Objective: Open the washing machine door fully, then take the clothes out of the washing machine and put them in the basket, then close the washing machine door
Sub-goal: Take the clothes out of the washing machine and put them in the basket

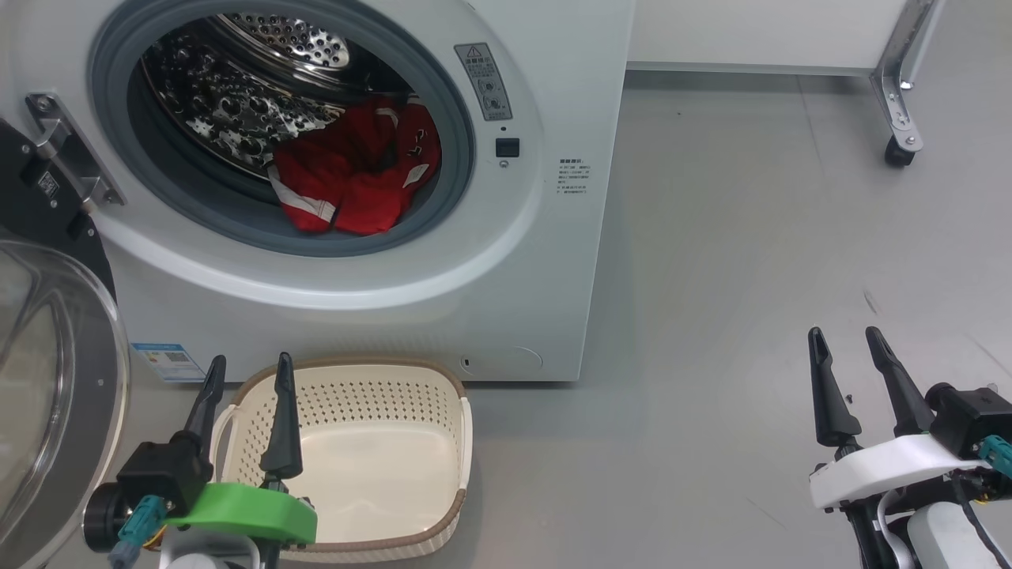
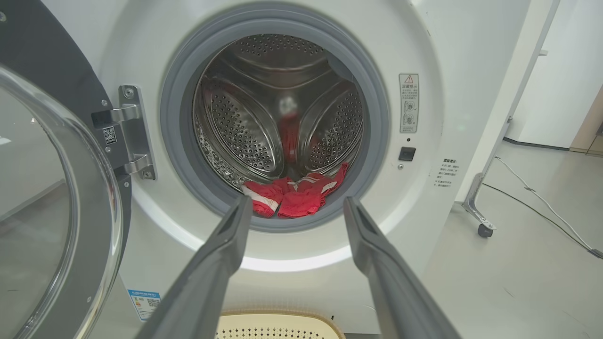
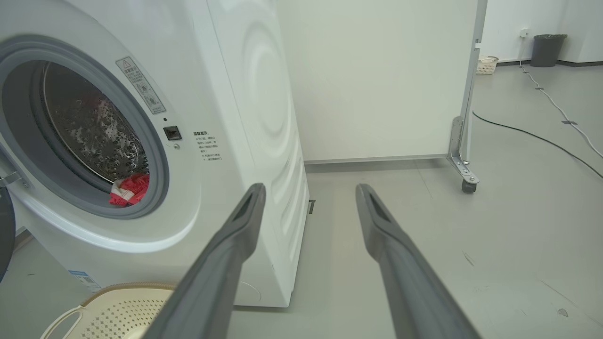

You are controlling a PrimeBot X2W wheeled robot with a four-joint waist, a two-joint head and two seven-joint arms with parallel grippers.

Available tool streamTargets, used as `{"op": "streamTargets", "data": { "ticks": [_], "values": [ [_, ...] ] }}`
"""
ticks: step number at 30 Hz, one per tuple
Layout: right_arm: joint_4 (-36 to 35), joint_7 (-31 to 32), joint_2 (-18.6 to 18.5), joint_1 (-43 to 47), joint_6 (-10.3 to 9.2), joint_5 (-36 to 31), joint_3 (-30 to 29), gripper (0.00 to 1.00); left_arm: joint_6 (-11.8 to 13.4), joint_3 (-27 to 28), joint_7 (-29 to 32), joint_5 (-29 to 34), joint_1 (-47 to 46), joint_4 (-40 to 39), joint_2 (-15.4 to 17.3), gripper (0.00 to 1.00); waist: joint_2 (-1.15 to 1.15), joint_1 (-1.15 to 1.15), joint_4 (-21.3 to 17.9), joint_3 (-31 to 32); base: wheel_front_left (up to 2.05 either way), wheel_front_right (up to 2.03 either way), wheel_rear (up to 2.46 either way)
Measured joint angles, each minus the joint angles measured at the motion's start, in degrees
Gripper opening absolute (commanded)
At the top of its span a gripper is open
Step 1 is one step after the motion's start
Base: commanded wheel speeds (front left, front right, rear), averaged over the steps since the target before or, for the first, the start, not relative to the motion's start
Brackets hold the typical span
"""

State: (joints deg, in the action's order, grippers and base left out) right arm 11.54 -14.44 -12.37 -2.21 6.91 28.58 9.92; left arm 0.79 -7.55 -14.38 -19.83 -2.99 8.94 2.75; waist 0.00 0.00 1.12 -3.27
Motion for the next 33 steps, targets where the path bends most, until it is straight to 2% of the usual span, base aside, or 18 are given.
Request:
{"op": "streamTargets", "data": {
  "ticks": [16,33],
  "values": [
    [0.27,0.0,0.18,-0.01,0.01,0.0,-0.01,1.0,-0.01,-0.09,0.0,-0.58,0.01,0.62,-0.08,1.0,0.0,0.0,-0.04,-0.05,0.73,-0.73,0.0],
    [0.91,0.0,0.26,-0.02,0.02,0.0,0.33,1.0,-0.02,-0.82,0.0,-0.16,0.01,1.88,-0.1,1.0,0.0,0.0,-0.52,0.54,0.11,-0.11,0.0]
  ]
}}
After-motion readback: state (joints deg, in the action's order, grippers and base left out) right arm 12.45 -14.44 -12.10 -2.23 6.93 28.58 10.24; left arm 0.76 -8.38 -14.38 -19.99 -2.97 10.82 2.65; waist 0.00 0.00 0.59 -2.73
